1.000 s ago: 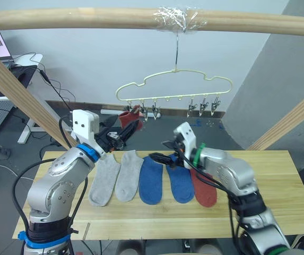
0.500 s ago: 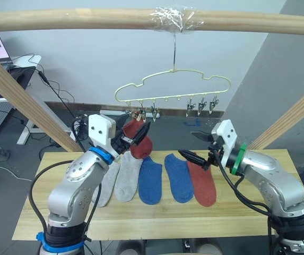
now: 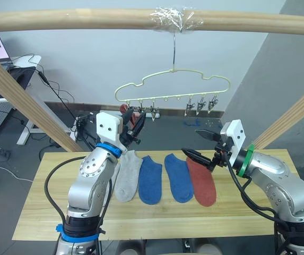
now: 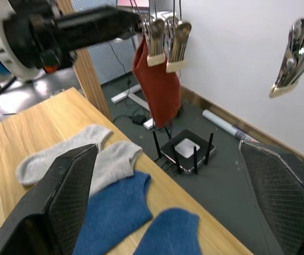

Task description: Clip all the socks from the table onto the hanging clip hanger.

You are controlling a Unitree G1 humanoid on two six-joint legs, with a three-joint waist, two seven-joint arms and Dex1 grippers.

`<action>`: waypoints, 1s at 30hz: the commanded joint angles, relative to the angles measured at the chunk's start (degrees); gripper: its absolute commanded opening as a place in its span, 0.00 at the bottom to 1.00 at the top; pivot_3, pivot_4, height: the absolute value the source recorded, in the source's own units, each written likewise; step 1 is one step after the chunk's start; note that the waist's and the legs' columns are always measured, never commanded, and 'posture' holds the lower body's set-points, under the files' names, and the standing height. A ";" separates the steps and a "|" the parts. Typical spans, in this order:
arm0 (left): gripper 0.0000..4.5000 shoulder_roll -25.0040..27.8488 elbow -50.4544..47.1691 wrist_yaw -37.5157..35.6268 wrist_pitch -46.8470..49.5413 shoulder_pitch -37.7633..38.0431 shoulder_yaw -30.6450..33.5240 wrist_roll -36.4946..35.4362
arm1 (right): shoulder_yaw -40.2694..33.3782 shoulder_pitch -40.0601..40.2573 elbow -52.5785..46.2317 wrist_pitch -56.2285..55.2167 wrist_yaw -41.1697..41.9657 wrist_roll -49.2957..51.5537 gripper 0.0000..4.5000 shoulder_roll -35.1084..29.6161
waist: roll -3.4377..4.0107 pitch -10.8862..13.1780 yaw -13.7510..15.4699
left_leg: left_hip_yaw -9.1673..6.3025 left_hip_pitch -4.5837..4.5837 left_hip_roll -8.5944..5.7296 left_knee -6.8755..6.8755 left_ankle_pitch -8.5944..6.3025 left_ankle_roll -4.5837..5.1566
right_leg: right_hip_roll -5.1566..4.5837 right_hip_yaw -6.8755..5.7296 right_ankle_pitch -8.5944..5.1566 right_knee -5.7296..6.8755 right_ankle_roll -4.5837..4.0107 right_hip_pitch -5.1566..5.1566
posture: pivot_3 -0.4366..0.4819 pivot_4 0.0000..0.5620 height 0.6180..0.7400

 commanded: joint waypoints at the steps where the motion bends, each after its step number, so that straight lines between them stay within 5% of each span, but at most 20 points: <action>1: 0.49 -1.18 -0.33 0.08 -2.06 -0.29 -0.74 0.94 | -1.49 -1.33 -2.40 -0.52 -0.18 2.14 1.00 -0.20 | 0.00 0.00 0.00 | 0.00 0.00 0.00 0.00 0.00 0.00 | 0.00 0.00 0.00 0.00 0.00 0.00 | 0.42 0.34 1.00; 19: 0.49 -2.97 -5.25 0.57 -1.60 4.20 -2.27 2.12 | -1.38 -2.54 -2.99 -0.14 -1.35 4.56 1.00 -0.91 | 0.02 -0.03 0.00 | 0.02 0.01 0.00 0.05 0.03 0.02 | -0.01 0.01 0.05 0.03 0.03 0.02 | 0.42 0.32 1.00; 30: 0.49 -5.37 2.06 0.73 -5.30 1.50 -2.79 4.34 | -1.51 -3.45 -3.11 0.24 -2.35 4.55 1.00 -1.18 | 0.03 -0.04 -0.07 | 0.07 0.01 0.00 0.08 0.06 0.07 | 0.00 0.01 0.10 0.04 0.03 0.03 | 0.38 0.32 1.00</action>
